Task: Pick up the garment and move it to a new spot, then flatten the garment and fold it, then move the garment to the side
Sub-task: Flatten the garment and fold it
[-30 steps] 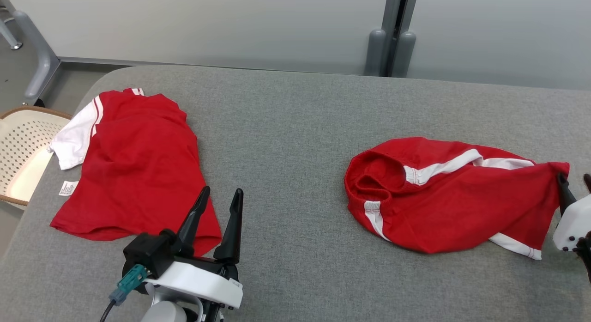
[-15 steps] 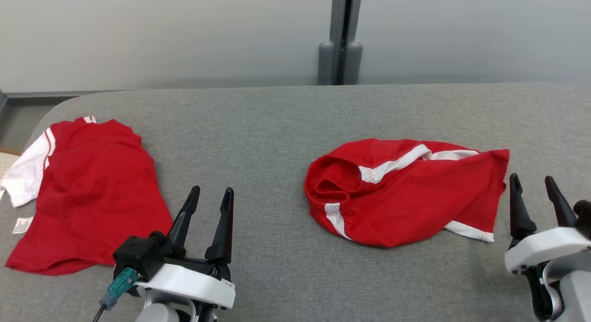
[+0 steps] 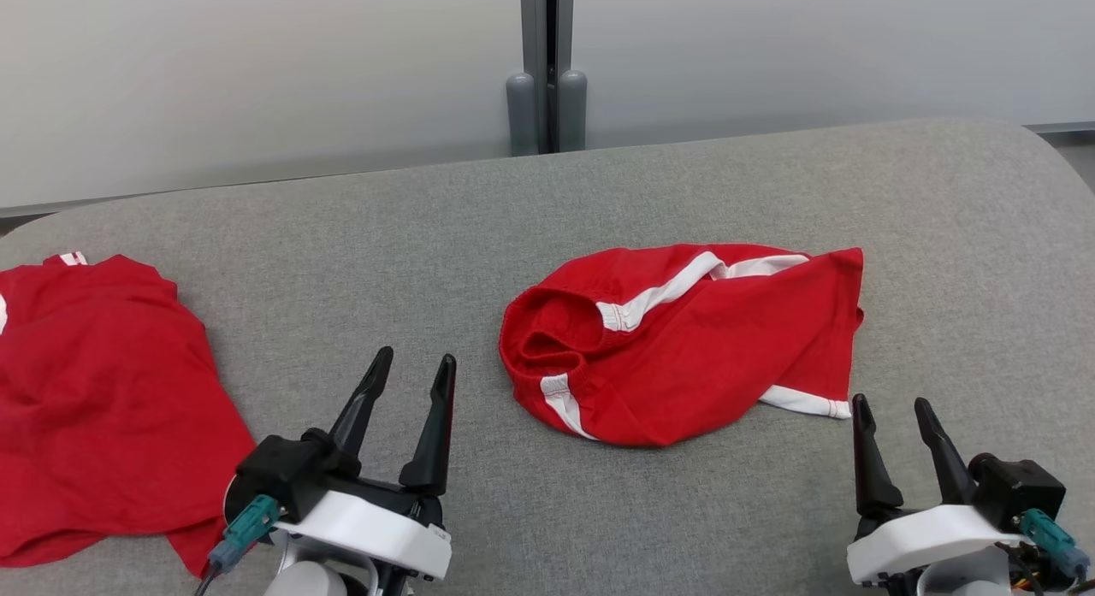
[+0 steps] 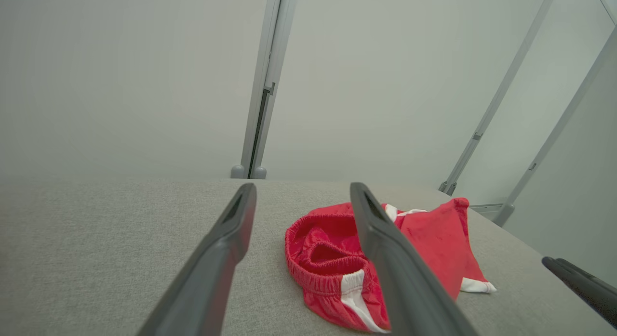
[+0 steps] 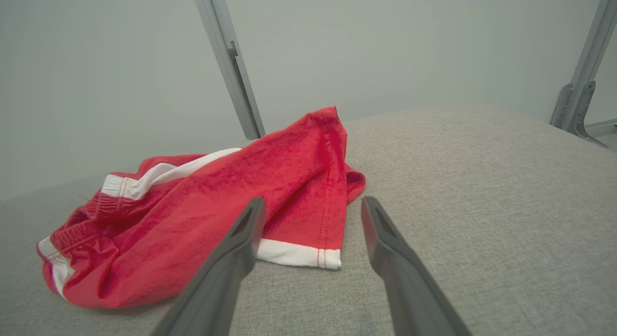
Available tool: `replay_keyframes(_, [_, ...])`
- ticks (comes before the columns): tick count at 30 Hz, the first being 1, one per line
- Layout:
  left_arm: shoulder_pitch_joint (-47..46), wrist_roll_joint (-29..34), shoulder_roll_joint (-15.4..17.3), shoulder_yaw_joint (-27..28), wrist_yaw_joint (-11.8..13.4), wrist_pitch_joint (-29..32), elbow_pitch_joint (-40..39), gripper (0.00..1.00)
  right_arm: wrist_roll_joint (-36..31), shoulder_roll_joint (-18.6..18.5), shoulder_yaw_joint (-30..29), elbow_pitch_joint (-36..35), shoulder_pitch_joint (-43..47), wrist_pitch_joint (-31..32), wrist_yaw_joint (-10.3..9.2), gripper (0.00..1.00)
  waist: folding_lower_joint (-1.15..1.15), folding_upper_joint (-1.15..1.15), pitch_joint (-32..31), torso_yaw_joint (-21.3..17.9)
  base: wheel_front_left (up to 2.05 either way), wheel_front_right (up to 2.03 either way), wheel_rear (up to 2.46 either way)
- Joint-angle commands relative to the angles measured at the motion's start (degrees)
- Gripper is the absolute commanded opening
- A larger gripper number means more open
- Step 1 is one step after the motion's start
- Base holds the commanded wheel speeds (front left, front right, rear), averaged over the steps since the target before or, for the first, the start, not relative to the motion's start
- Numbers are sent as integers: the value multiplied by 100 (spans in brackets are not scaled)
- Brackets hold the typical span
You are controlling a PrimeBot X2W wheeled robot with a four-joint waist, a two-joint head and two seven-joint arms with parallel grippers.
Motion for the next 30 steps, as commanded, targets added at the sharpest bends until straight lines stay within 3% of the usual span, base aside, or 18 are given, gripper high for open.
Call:
replay_keyframes(1, [-131,135,25,-65,-39,-9,33,100,-33,-4,-90,-12,-44,-42,0,100,0,0,49,-40,0,0,0])
replay_keyframes(5, [-312,483,23,-365,-82,-9,193,100,-42,16,-239,-14,-122,-42,0,100,0,0,127,-85,0,0,0])
replay_keyframes(9, [-757,740,248,-1230,-97,-9,570,100,-78,34,-368,33,-212,-45,0,100,0,0,269,-143,0,0,0])
replay_keyframes(13, [-1346,702,620,-2186,-96,-6,1041,100,-10,40,-344,74,-304,-47,0,100,0,0,406,-202,0,0,0])
replay_keyframes(19, [-2194,370,933,-3047,-98,-7,1825,100,182,40,-218,129,-422,-49,0,100,0,0,587,-312,0,0,0])
replay_keyframes(30, [-2983,-53,1085,-3844,-99,-6,2544,100,160,41,-190,118,-579,-49,0,100,0,0,876,-474,0,0,0])
